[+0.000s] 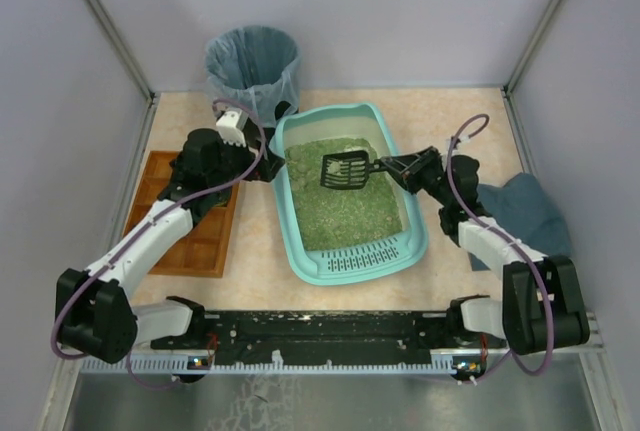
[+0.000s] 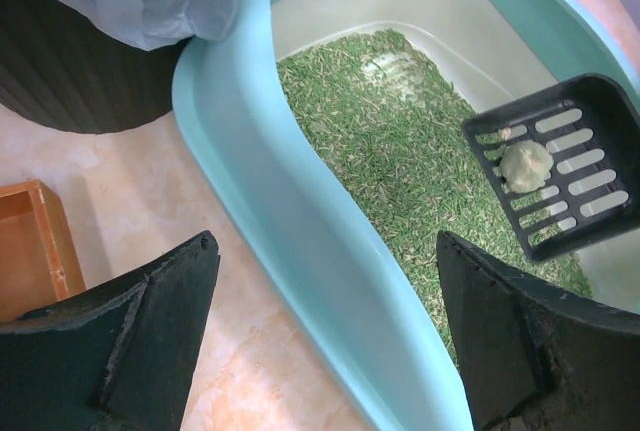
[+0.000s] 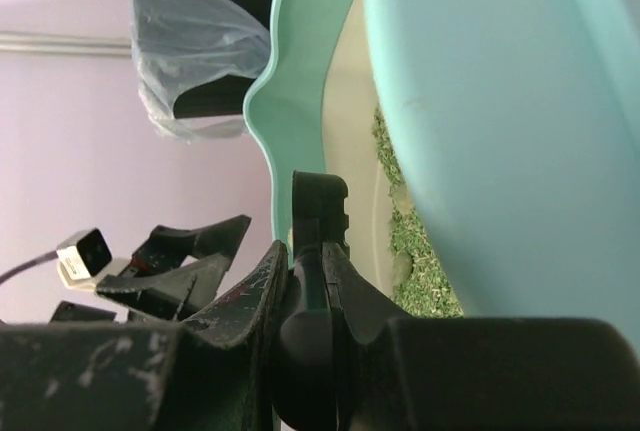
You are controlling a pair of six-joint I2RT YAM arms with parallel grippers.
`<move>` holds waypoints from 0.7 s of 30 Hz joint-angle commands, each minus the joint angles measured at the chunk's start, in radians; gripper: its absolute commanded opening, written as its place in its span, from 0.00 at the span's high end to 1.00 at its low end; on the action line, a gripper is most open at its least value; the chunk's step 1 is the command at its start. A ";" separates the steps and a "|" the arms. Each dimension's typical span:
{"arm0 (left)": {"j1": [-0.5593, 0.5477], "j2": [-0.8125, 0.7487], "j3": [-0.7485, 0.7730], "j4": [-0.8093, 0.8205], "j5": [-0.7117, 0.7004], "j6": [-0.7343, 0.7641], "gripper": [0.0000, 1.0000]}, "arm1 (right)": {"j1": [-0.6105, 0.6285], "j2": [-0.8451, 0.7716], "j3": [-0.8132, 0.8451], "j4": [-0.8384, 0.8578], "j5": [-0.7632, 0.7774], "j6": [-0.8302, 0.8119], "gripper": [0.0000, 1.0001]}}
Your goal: Clean the litter box
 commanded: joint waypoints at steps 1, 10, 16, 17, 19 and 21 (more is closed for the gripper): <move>0.019 -0.032 -0.009 0.032 -0.040 -0.033 0.06 | 0.038 -0.003 0.072 0.081 -0.001 -0.046 1.00; 0.135 -0.037 -0.004 0.019 -0.040 -0.117 0.07 | -0.007 -0.015 0.057 0.102 0.012 -0.005 1.00; 0.205 -0.043 -0.017 0.031 -0.021 -0.156 0.07 | -0.001 -0.005 0.079 0.105 0.022 0.008 1.00; 0.207 -0.046 -0.019 0.033 -0.023 -0.155 0.07 | -0.002 -0.003 0.091 0.100 0.021 0.005 1.00; 0.208 -0.048 -0.023 0.039 -0.026 -0.152 0.07 | -0.001 0.000 0.114 0.105 0.017 0.000 1.00; 0.210 -0.047 -0.025 0.042 -0.026 -0.149 0.07 | 0.000 0.003 0.131 0.142 0.018 -0.004 1.00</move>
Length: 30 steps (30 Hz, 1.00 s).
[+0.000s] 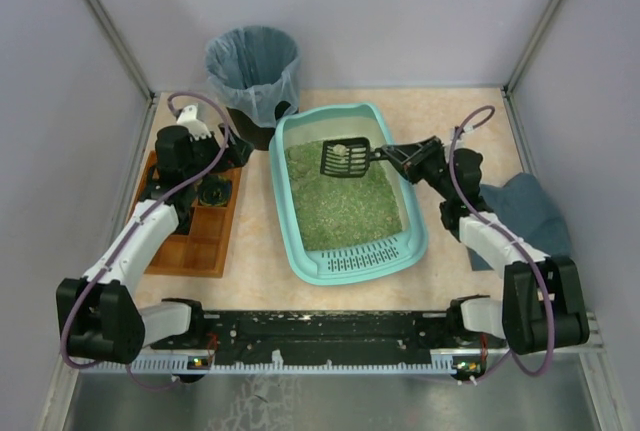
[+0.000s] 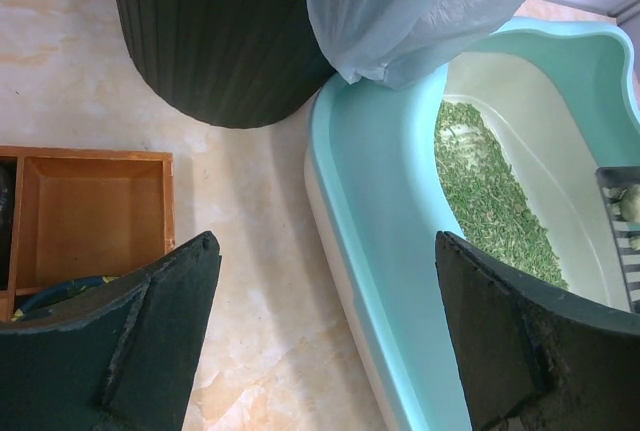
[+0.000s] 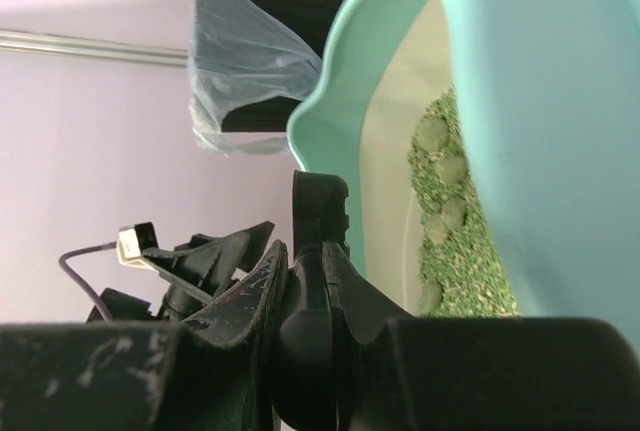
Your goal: Clean the litter box
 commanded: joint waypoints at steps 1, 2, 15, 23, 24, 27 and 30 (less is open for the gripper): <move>0.006 -0.021 -0.012 0.038 0.003 -0.011 0.07 | 0.007 0.002 0.098 0.121 0.007 0.000 1.00; 0.007 -0.020 -0.012 0.038 0.004 -0.012 0.07 | 0.009 0.006 0.118 0.105 0.011 0.001 1.00; 0.009 -0.041 -0.027 0.057 0.015 -0.016 0.08 | 0.094 0.133 0.449 -0.040 0.179 0.050 1.00; 0.009 -0.074 -0.036 0.058 -0.017 0.003 0.08 | 0.152 0.234 0.660 -0.135 0.368 0.040 1.00; 0.009 -0.072 -0.036 0.059 -0.014 0.002 0.08 | 0.162 0.252 0.686 -0.144 0.387 0.036 1.00; 0.008 -0.063 -0.031 0.059 0.001 -0.002 0.08 | 0.193 0.322 0.791 -0.188 0.425 0.016 1.00; 0.009 -0.065 -0.030 0.058 0.000 -0.001 0.08 | 0.230 0.399 0.918 -0.247 0.454 -0.012 1.00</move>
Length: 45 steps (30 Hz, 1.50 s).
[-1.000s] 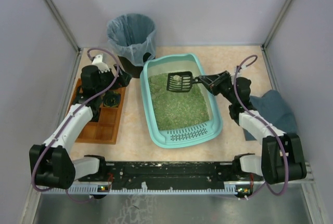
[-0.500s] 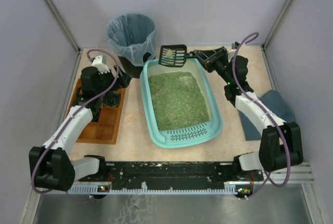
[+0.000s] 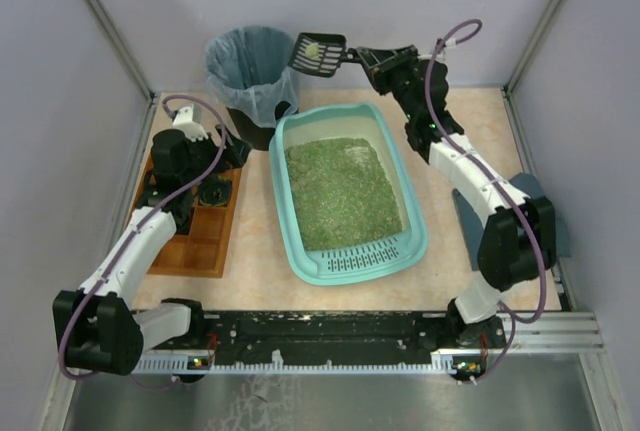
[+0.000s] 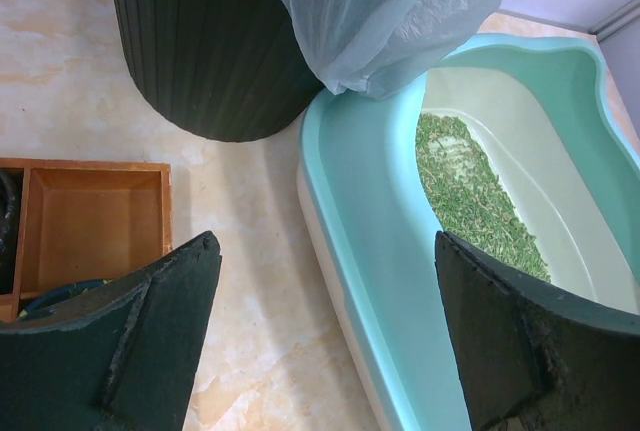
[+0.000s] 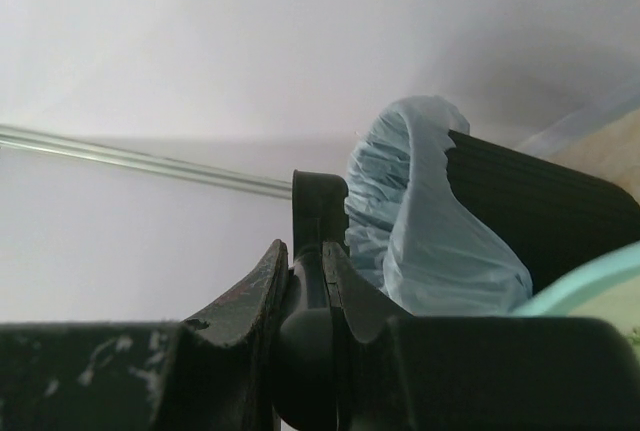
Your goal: Clean the litter box
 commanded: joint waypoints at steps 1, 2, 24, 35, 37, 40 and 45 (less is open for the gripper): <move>0.004 -0.011 -0.004 0.033 0.002 0.010 0.08 | 0.061 0.092 0.192 -0.039 0.093 -0.044 1.00; 0.004 -0.012 -0.005 0.034 0.001 0.011 0.08 | 0.072 0.123 0.222 -0.044 0.105 -0.057 1.00; 0.007 0.005 0.003 0.031 0.021 0.007 0.08 | 0.195 0.609 0.993 -0.289 0.005 -0.702 1.00; 0.009 0.010 0.009 0.022 0.021 0.009 0.07 | 0.299 0.592 0.949 -0.152 0.018 -1.247 1.00; 0.009 0.012 0.010 0.021 0.023 0.009 0.07 | 0.310 0.579 0.935 -0.130 0.018 -1.290 1.00; 0.009 0.015 0.012 0.019 0.025 0.008 0.08 | 0.323 0.565 0.922 -0.118 0.024 -1.344 1.00; 0.009 0.016 0.011 0.018 0.031 0.008 0.08 | 0.323 0.522 0.903 -0.096 0.026 -1.305 1.00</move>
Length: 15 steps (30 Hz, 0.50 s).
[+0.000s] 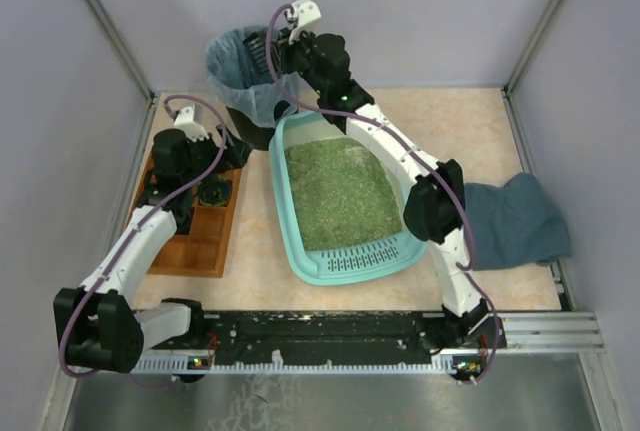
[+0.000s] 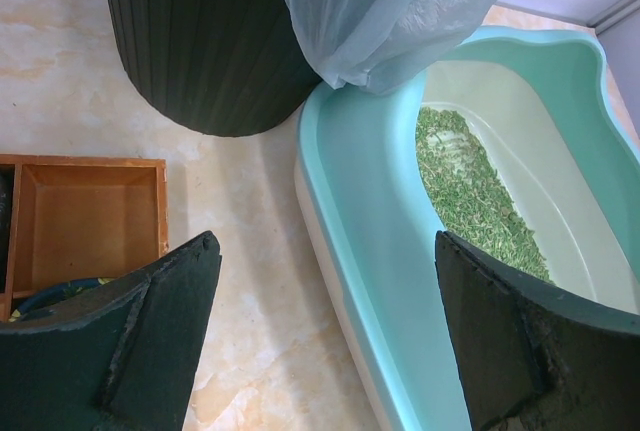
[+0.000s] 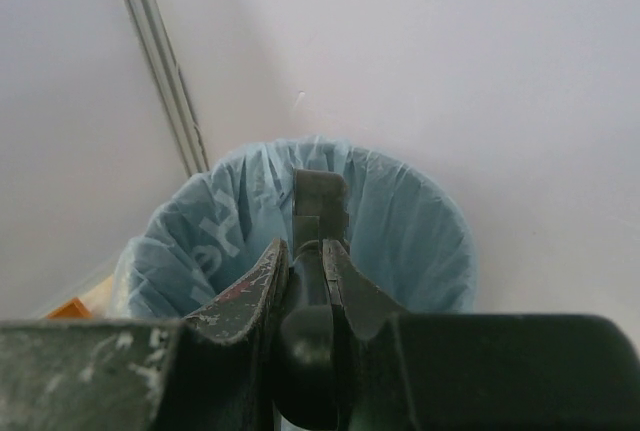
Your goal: Clean the litter box
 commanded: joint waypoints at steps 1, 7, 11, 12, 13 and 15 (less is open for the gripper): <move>0.007 0.007 0.011 0.020 0.021 0.006 0.08 | 0.004 -0.111 0.005 0.091 0.007 0.000 1.00; 0.006 0.017 0.015 0.037 0.077 0.018 0.12 | 0.004 -0.173 0.020 0.073 0.047 0.131 1.00; 0.006 0.006 0.010 0.046 0.098 0.033 0.12 | -0.002 -0.253 -0.040 0.084 0.092 0.195 1.00; 0.006 0.003 0.010 0.046 0.099 0.033 0.12 | -0.003 -0.285 -0.056 0.064 0.101 0.216 1.00; 0.006 0.003 0.009 0.048 0.103 0.035 0.12 | -0.005 -0.311 -0.075 0.031 0.109 0.238 1.00; 0.005 0.003 0.010 0.046 0.115 0.035 0.12 | -0.010 -0.381 -0.137 -0.016 0.115 0.272 1.00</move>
